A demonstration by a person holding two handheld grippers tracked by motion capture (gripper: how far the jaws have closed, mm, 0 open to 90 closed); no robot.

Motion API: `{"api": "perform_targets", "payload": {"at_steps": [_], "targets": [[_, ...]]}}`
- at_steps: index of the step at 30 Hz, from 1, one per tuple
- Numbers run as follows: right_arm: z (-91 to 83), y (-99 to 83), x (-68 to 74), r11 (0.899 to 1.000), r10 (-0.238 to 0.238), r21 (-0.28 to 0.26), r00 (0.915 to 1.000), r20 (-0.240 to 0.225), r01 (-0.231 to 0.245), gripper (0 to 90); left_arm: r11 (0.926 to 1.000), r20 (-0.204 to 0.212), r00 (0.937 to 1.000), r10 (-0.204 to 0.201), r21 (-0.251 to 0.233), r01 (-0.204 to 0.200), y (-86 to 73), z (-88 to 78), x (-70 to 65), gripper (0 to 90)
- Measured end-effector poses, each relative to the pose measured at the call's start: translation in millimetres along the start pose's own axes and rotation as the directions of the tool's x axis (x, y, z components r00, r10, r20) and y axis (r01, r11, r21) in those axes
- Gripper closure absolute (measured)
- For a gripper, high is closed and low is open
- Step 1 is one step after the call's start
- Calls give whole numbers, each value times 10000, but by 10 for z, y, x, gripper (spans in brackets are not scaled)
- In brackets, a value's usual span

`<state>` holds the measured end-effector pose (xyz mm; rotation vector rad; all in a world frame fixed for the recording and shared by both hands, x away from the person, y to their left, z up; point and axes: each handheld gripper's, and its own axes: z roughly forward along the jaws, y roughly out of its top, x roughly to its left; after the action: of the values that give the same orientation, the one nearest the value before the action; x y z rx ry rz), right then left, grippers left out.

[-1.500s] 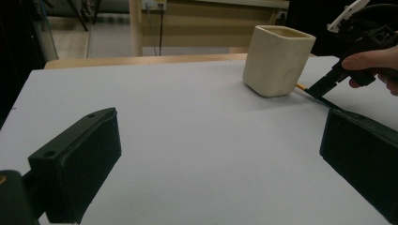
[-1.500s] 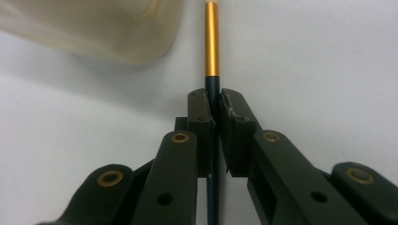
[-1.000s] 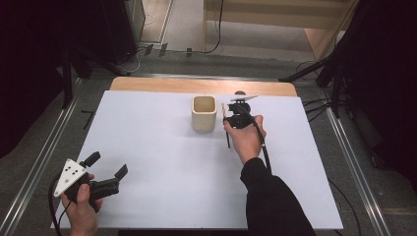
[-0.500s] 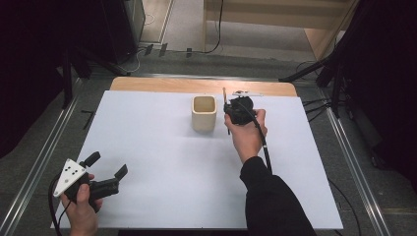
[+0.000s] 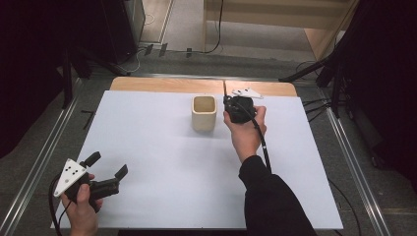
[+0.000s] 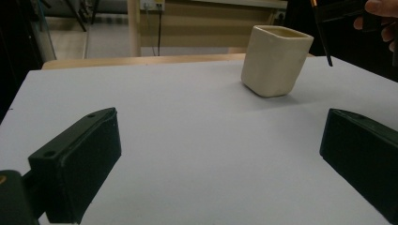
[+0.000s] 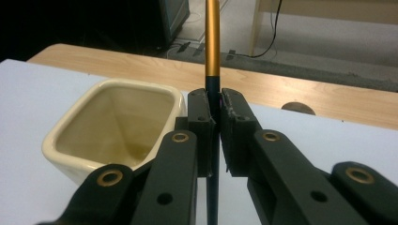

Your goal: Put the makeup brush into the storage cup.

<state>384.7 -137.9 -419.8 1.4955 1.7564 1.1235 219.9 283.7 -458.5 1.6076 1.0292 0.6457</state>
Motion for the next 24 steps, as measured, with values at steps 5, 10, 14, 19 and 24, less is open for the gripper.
{"api": "perform_targets", "payload": {"at_steps": [5,10,14,19,24], "targets": [[-25,34,-11,9994,99,-346,9999,90,-96,847,10000,2,10000,-32,-24,32,0,0,5,0],[-44,63,-15,9985,116,-544,9999,106,-110,847,10000,26,10000,-39,-10,39,-1,8,1,0],[-69,99,-19,9952,219,-953,9997,52,-213,847,10000,75,10000,40,9,-40,1,12,-18,0],[-84,112,-25,9920,319,-1219,9994,-133,-333,847,10000,86,10000,51,31,-51,-1,19,-31,0],[-99,124,-37,9893,348,-1413,9993,-153,-366,847,10000,61,10000,33,34,-33,-2,14,-27,0]]}}
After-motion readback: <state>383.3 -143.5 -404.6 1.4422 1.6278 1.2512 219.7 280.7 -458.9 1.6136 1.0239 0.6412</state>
